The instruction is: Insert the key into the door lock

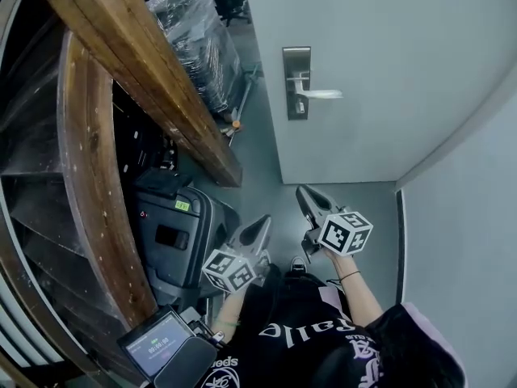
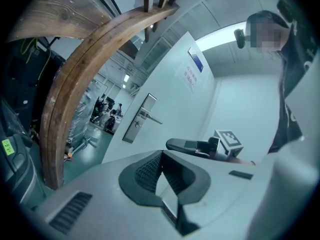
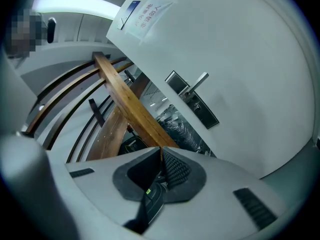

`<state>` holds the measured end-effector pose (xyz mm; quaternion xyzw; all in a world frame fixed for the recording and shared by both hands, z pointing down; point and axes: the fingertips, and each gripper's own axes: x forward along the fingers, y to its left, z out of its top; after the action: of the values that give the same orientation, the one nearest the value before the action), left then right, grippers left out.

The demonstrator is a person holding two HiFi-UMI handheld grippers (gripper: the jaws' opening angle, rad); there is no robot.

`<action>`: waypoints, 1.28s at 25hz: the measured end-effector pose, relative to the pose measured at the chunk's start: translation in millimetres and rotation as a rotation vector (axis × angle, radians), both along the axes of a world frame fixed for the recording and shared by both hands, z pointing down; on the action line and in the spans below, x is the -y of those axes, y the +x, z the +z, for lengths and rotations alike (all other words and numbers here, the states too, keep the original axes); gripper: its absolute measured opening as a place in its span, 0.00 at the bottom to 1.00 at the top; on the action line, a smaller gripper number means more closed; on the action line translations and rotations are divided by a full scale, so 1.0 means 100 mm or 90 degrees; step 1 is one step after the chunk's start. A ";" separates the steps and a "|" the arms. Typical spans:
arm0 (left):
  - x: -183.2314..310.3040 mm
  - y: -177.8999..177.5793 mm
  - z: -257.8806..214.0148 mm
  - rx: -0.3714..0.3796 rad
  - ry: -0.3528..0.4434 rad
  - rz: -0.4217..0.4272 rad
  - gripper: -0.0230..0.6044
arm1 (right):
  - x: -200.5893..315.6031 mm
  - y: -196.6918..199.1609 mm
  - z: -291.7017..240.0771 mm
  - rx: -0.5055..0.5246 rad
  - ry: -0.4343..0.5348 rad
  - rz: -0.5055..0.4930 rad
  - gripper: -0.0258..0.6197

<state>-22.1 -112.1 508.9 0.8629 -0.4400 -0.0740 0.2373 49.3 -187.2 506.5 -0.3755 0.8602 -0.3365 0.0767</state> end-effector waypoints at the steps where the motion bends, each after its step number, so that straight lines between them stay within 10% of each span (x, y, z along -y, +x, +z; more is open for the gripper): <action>1: -0.03 -0.04 -0.02 -0.007 0.002 -0.004 0.04 | -0.05 -0.02 0.03 -0.003 -0.002 -0.003 0.08; 20: -1.24 -0.68 0.06 0.011 0.007 0.088 0.04 | -1.57 -0.79 0.12 -0.026 -0.020 0.050 0.08; 32: -1.72 -0.31 0.03 0.015 0.021 0.159 0.04 | -2.30 -0.36 0.00 -0.072 0.002 0.116 0.08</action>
<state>-53.5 59.9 512.2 0.9156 -0.3307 -0.0413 0.2250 13.0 42.9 506.1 -0.4704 0.8260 -0.3049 0.0589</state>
